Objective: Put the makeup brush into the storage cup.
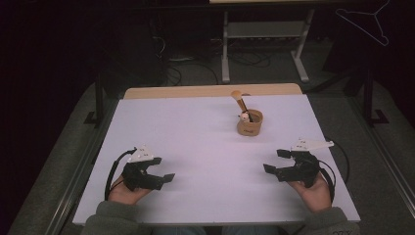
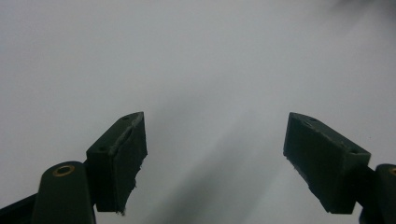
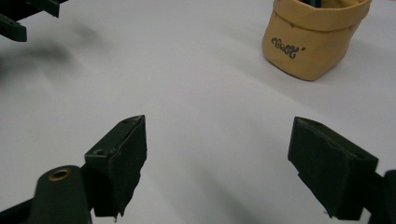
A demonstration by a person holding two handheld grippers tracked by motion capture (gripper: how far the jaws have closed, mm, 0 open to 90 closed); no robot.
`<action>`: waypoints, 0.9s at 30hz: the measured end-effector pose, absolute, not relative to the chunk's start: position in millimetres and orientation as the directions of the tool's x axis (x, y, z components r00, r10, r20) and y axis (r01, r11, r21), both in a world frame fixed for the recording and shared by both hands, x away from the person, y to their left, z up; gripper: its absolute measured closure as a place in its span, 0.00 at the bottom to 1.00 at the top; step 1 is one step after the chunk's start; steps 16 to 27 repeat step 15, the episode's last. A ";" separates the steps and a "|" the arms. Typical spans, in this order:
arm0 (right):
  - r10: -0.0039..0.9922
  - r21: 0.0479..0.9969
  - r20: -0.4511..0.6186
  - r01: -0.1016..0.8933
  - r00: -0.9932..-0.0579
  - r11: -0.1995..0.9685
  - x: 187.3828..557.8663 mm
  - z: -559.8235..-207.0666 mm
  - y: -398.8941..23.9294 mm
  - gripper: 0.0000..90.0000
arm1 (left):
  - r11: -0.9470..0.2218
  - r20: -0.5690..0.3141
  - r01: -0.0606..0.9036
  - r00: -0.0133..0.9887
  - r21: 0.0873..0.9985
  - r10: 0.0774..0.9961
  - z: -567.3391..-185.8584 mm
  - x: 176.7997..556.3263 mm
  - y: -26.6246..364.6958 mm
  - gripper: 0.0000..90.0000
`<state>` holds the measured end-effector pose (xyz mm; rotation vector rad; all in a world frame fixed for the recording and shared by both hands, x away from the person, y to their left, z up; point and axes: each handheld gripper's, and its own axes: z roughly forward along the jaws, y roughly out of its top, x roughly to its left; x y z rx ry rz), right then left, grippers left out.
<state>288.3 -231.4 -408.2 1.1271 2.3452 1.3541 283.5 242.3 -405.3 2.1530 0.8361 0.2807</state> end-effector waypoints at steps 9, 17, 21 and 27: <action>0.706 0.809 0.195 0.519 -0.681 0.276 289.8 -409.6 -234.5 0.19 | -0.466 -0.073 0.473 0.756 0.748 0.651 -406.0 284.4 241.8 0.22; 0.707 0.808 0.201 0.523 -0.678 0.272 289.9 -408.8 -233.4 0.19 | -0.464 -0.078 0.478 0.754 0.746 0.652 -406.7 284.4 240.8 0.22; 0.707 0.808 0.201 0.523 -0.678 0.272 289.9 -408.8 -233.4 0.19 | -0.464 -0.078 0.478 0.754 0.746 0.652 -406.7 284.4 240.8 0.22; 0.707 0.808 0.201 0.523 -0.678 0.272 289.9 -408.8 -233.4 0.19 | -0.464 -0.078 0.478 0.754 0.746 0.652 -406.7 284.4 240.8 0.22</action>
